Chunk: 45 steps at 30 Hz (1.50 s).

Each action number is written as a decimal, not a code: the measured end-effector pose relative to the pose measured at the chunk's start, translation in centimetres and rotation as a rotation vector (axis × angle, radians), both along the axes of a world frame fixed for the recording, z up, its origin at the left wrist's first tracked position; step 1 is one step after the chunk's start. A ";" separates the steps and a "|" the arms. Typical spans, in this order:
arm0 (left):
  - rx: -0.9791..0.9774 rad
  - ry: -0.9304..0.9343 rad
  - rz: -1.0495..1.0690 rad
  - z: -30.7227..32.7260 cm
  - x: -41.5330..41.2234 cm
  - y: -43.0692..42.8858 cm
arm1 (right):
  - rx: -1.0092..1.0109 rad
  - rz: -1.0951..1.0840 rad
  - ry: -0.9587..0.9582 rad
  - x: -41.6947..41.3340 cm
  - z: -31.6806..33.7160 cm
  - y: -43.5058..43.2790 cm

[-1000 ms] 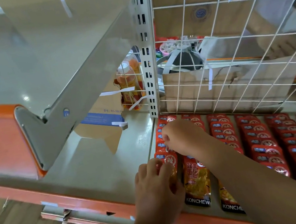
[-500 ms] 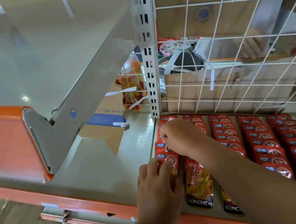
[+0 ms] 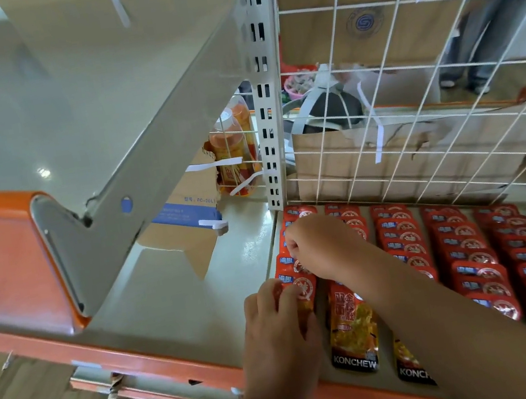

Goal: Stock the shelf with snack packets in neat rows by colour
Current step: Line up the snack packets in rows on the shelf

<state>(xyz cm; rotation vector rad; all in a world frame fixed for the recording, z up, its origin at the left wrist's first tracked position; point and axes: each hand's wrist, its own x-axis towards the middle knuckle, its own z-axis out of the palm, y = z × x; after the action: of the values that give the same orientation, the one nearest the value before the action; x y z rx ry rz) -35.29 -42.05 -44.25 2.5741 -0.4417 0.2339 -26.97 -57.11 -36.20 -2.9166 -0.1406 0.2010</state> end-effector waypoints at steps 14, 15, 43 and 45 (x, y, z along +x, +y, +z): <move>-0.017 -0.019 0.018 -0.3 0.1 0.0 | 0.093 -0.034 -0.039 -0.2 -0.3 -0.7; -0.023 -0.022 0.014 -0.3 0.1 0.0 | 0.123 -0.067 -0.078 -0.1 -0.3 -1.2; 0.006 0.036 0.013 0.1 0.0 0.1 | 0.154 -0.140 -0.080 0.2 -1.0 -1.9; 0.003 0.027 0.013 0.2 0.0 0.1 | 0.172 -0.145 -0.079 0.2 -1.2 -1.9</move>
<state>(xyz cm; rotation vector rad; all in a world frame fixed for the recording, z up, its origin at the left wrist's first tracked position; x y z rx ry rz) -35.34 -41.93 -44.05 2.5811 -0.4157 0.2026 -26.74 -58.99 -37.35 -2.7499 0.0395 0.0473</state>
